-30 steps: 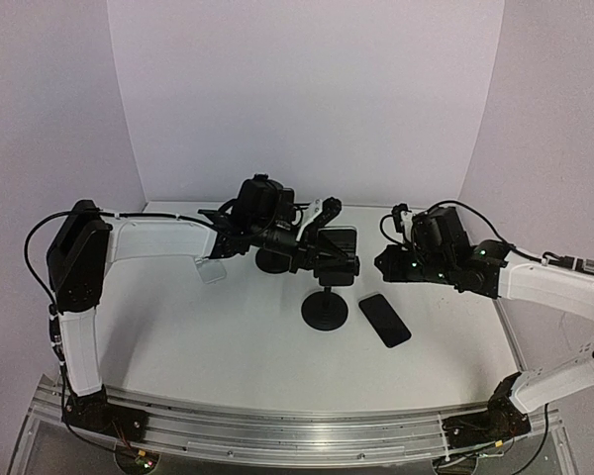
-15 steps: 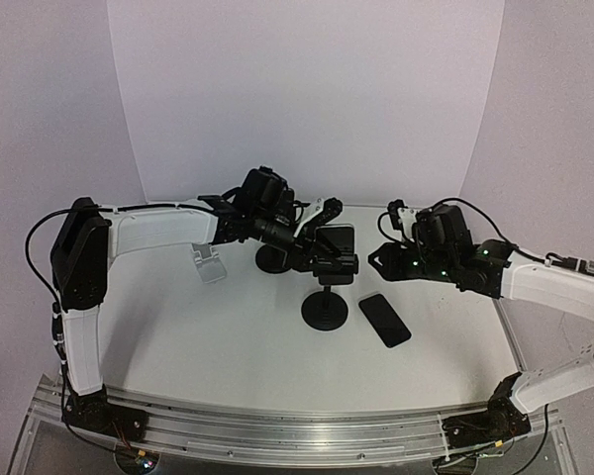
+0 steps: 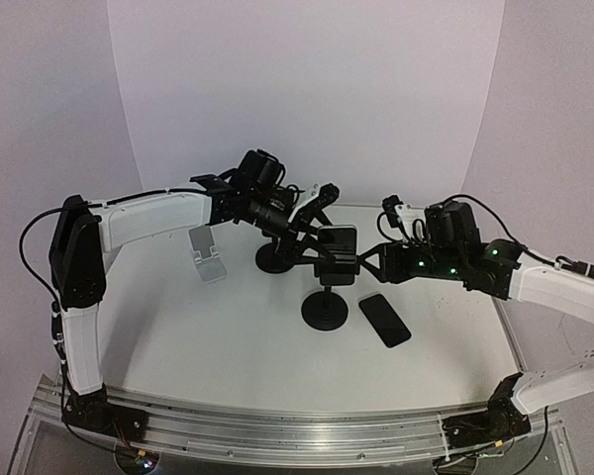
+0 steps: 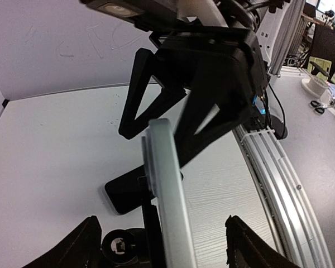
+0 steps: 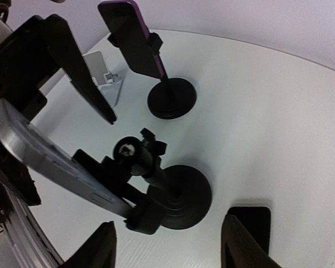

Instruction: Place the phone on the phone stand

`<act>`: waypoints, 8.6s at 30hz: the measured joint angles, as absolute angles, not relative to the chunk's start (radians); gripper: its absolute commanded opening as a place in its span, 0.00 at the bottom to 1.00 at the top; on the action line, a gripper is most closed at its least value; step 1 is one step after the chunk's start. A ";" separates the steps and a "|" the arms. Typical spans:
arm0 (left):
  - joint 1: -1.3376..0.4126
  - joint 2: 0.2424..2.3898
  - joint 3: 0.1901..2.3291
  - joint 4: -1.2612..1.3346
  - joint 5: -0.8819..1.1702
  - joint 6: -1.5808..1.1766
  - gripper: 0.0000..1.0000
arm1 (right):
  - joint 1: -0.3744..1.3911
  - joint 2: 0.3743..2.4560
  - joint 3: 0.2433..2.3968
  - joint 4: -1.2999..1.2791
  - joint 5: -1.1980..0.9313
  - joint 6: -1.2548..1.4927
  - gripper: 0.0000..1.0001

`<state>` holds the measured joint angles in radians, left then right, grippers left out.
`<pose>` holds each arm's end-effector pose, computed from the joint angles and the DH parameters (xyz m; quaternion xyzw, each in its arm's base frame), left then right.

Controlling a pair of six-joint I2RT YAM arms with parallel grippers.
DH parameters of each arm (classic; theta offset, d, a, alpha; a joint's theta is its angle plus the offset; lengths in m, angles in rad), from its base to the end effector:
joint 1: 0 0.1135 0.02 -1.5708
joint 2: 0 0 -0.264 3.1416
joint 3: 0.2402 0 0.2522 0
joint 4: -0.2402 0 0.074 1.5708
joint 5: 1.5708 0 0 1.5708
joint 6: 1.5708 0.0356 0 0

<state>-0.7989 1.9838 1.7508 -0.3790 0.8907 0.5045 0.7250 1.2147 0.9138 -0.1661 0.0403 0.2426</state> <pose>0.2990 -0.3468 0.3017 0.6436 0.5161 -0.4391 0.3557 0.2087 0.1830 0.2963 -0.1931 0.8292 0.2286 0.4720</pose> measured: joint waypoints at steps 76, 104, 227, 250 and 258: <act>-0.673 1.523 1.359 -0.630 0.650 0.680 0.91 | 0.214 1.712 1.373 -0.162 -0.764 -0.478 0.11; -0.649 1.497 1.333 -0.628 0.673 0.681 0.92 | 0.191 1.657 1.368 -0.217 -0.697 -0.472 0.98; -0.709 1.359 1.073 -0.040 0.517 -0.394 0.86 | 1.196 1.642 1.144 -0.003 0.489 0.264 0.34; -0.682 1.735 1.723 -0.989 0.689 0.111 0.56 | 1.205 1.642 1.144 -0.004 0.483 0.098 0.34; -0.682 1.768 1.748 -1.053 0.720 0.120 0.31 | 1.214 1.642 1.144 0.000 0.485 0.079 0.34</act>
